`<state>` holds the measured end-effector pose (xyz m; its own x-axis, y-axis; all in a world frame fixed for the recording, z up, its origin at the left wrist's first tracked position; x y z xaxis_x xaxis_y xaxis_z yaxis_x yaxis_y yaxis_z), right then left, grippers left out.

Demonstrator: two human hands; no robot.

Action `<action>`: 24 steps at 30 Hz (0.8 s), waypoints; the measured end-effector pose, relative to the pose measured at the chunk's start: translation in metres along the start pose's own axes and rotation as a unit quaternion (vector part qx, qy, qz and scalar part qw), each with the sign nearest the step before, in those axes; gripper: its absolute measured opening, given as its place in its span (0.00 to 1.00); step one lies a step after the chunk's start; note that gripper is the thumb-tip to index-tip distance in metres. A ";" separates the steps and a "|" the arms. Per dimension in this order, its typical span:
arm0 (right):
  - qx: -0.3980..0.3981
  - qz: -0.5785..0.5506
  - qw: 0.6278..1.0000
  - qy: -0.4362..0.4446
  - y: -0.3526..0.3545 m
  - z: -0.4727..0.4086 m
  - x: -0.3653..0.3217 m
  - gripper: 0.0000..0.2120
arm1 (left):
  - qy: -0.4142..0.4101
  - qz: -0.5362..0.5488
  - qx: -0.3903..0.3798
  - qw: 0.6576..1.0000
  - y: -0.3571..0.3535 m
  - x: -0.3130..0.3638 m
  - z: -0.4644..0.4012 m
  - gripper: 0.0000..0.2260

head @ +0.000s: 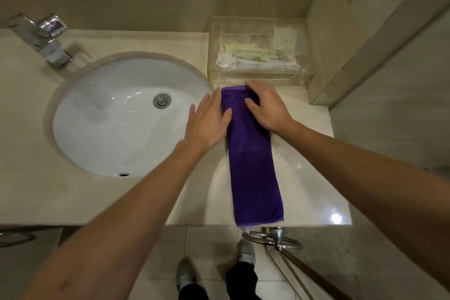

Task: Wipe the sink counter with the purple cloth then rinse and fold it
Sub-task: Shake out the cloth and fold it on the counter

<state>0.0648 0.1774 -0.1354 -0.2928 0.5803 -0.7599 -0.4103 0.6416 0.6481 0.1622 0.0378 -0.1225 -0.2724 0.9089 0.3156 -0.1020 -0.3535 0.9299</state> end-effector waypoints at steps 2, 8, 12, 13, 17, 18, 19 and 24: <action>0.002 0.011 0.999 -0.035 0.001 -0.009 0.003 0.24 | -0.013 -0.029 -0.031 0.999 -0.001 -0.001 -0.033 0.25; 0.037 -0.016 0.994 -0.098 0.004 -0.021 0.010 0.21 | -0.016 -0.090 0.007 0.996 0.005 0.007 -0.060 0.10; 0.053 -0.060 0.987 -0.139 0.005 -0.025 0.015 0.21 | 0.010 -0.087 0.018 0.996 0.010 0.011 -0.063 0.13; 0.056 -0.071 0.985 -0.149 0.005 -0.026 0.016 0.21 | 0.019 -0.081 0.022 0.996 0.012 0.012 -0.064 0.12; 0.070 -0.077 0.977 -0.188 0.004 -0.028 0.017 0.19 | 0.060 -0.053 0.015 0.997 0.014 0.012 -0.068 0.08; 0.069 -0.073 0.976 -0.194 0.004 -0.029 0.017 0.19 | 0.067 -0.046 0.009 0.997 0.015 0.011 -0.068 0.08; 0.067 -0.070 0.976 -0.197 0.003 -0.030 0.017 0.19 | 0.071 -0.042 0.005 0.997 0.016 0.012 -0.069 0.09; 0.063 -0.050 0.978 -0.190 0.002 -0.030 0.015 0.14 | 0.077 -0.021 0.000 0.997 0.018 0.011 -0.066 0.09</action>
<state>0.0340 0.1721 -0.1468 0.0956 0.6410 -0.7616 -0.3039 0.7473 0.5909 0.0943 0.0266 -0.1148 -0.4113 0.8782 0.2442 -0.1169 -0.3165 0.9414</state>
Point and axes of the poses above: each hand's wrist, its own z-axis away from the middle knuckle, its own y-axis out of the back of the hand, x = y × z, the point moved 7 cm from there along -z, towards the middle knuckle, and after that the axes turned 14 degrees about -z, right-handed, at the moved point
